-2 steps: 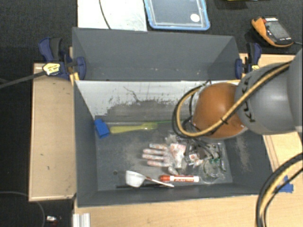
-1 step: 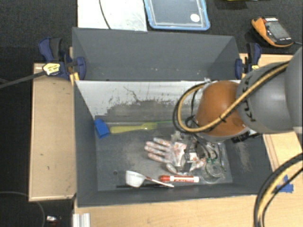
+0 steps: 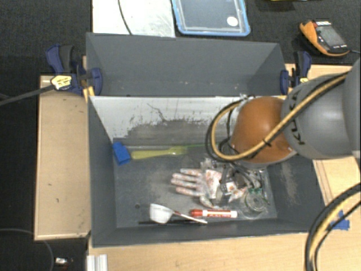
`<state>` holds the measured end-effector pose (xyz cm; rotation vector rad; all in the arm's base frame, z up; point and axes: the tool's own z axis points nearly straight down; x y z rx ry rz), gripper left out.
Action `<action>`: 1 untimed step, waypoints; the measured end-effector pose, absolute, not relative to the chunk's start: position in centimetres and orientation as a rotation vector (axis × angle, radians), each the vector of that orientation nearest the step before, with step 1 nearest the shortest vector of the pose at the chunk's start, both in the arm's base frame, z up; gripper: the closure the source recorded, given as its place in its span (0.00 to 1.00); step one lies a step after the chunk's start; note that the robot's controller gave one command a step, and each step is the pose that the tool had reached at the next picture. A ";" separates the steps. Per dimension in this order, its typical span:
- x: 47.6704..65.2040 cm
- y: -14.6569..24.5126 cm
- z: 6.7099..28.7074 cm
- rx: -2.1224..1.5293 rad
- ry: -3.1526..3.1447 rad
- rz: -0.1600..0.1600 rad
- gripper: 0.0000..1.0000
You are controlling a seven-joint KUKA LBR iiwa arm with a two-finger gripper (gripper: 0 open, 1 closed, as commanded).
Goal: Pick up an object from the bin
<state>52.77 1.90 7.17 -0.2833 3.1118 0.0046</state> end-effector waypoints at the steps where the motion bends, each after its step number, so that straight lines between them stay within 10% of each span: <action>1: 52.9 1.3 7.3 -0.050 3.124 0.007 1.00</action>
Offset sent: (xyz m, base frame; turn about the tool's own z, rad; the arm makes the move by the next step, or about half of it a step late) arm 0.0000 0.0000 0.0000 0.0000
